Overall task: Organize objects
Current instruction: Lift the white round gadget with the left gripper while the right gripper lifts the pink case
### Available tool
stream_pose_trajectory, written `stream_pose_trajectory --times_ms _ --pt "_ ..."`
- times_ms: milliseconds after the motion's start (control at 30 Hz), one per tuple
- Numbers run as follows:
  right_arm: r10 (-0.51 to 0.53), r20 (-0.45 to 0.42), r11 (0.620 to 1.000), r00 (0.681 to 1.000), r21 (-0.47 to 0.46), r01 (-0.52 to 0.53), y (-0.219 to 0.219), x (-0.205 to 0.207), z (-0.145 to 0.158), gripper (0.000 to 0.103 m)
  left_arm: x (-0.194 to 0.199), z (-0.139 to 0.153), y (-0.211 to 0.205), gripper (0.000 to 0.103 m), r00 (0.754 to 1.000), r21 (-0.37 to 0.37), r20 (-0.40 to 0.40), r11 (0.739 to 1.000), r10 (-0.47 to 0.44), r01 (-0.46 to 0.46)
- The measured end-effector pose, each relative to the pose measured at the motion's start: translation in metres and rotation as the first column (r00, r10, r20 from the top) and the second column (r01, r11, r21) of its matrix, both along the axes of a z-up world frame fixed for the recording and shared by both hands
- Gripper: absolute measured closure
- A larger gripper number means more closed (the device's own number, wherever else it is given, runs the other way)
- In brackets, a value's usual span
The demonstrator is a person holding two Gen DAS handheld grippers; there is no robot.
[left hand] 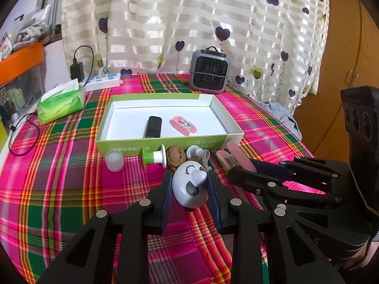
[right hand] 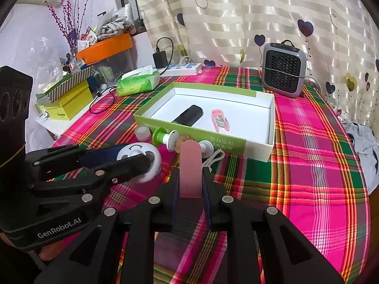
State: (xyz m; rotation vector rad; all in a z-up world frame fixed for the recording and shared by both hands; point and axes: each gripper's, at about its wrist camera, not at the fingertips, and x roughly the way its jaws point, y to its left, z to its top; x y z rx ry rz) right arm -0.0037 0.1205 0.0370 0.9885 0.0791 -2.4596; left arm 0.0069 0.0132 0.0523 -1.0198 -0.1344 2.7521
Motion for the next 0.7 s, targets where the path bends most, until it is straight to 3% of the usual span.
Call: stream_pose_trajectory --times_ms 700 --pt "-0.004 0.002 1.0 1.0 0.005 0.004 -0.001 -0.008 -0.0003 0.084 -0.0007 0.0007 0.0012 0.077 1.0 -0.008 -0.004 1.0 0.001 -0.001"
